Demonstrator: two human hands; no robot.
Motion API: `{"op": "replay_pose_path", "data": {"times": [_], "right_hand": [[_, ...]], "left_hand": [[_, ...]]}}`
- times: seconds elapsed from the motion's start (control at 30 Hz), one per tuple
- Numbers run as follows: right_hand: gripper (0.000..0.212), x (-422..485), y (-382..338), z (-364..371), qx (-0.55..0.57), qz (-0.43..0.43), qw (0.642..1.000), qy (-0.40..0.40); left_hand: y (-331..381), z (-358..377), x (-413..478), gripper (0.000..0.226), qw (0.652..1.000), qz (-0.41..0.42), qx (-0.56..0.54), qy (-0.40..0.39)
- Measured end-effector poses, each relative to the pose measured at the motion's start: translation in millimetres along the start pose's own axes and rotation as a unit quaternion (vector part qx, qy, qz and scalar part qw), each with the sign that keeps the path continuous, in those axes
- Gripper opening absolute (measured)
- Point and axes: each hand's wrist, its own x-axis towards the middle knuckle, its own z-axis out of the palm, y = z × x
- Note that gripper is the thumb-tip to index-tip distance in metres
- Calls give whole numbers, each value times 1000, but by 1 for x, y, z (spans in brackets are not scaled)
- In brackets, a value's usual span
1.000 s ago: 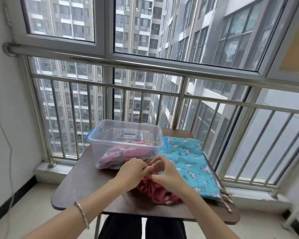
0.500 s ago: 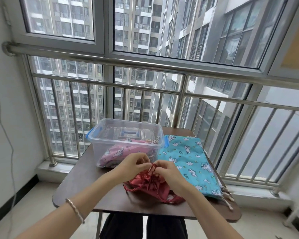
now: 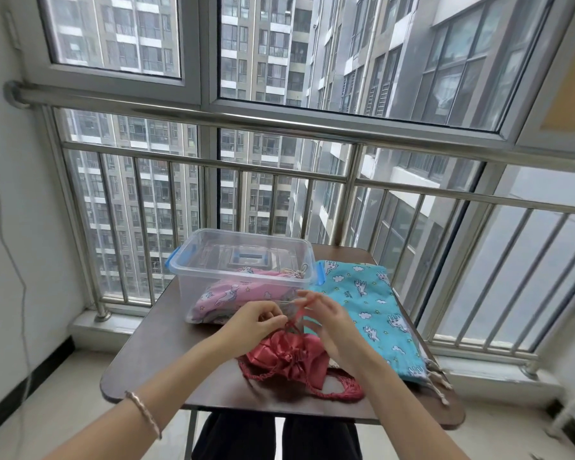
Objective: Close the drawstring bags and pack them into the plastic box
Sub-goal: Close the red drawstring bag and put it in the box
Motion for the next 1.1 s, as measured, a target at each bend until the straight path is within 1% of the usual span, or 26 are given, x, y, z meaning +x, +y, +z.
{"op": "replay_pose_path", "data": {"times": [0.07, 0.13, 0.17, 0.2, 0.23, 0.3, 0.33, 0.37, 0.4, 0.43, 0.47, 0.5, 0.57, 0.6, 0.63, 0.67, 0.73, 0.77, 0.8, 0.83, 0.93, 1.03, 1.1], "right_hand": [[30, 2, -9, -8, 163, 21, 986, 42], [33, 3, -18, -19, 279, 34, 956, 86], [37, 5, -19, -25, 323, 39, 940, 103], [40, 6, -21, -30, 343, 44, 931, 114], [42, 7, -20, -34, 341, 53, 930, 124], [43, 10, -16, -40, 297, 85, 942, 128], [43, 11, -13, -43, 255, 100, 954, 125], [43, 12, -9, -45, 189, 106, 969, 122], [42, 12, -6, -46, 98, 103, 983, 117], [44, 12, -3, -48, -16, 95, 989, 109], [47, 9, -2, -47, -137, 88, 982, 92], [50, 7, -1, -46, -255, 82, 961, 69], [52, 1, -1, -42, -434, 69, 898, 21], [52, -1, -2, -40, -493, 61, 868, 1], [53, -4, -2, -38, -531, 50, 846, -13], [53, -5, -2, -35, -550, 40, 834, -19], [52, -5, 2, -31, -545, 25, 838, -22], [53, -4, 5, -33, -540, 22, 841, -22], [54, -4, 7, -34, -538, 25, 843, -22], [55, -3, 10, -37, -537, 31, 843, -25], [58, -5, 14, -47, -515, 53, 855, -31], [57, -8, 11, -49, -447, 72, 891, -27], [47, -8, 7, -47, -391, 68, 918, -6]], "left_hand": [[-3, -2, -3, 21, 1000, -1, 7, -6], [-5, -4, -6, 21, 1000, -3, 4, -12], [-7, -5, -7, 21, 1000, -6, 1, -13], [-8, -7, -7, 22, 1000, -7, -1, -15], [-9, -9, -8, 23, 1000, -9, 0, -17], [-10, -12, -11, 27, 1000, -13, 7, -28], [-9, -14, -13, 29, 999, -16, 12, -33], [-12, -16, -14, 31, 999, -22, 18, -36], [-13, -19, -15, 32, 999, -28, 24, -37], [-15, -22, -15, 33, 998, -37, 23, -35], [-17, -24, -16, 33, 998, -45, 17, -34], [-18, -25, -16, 34, 998, -53, 11, -32], [-15, -22, -18, 38, 997, -76, -30, -17], [-12, -19, -19, 39, 991, -98, -86, -7], [-9, -14, -19, 40, 977, -131, -169, -6], [-4, -10, -20, 40, 952, -167, -257, -17], [-3, -3, -21, 41, 892, -210, -397, -45], [-4, -1, -21, 40, 866, -222, -446, -49], [-6, 0, -21, 39, 847, -233, -476, -44], [-7, 0, -22, 36, 838, -244, -487, -35], [-13, 0, -21, 30, 842, -269, -468, -6], [-15, 1, -21, 29, 852, -271, -447, 3], [-14, 1, -21, 27, 857, -259, -445, -9]]}}
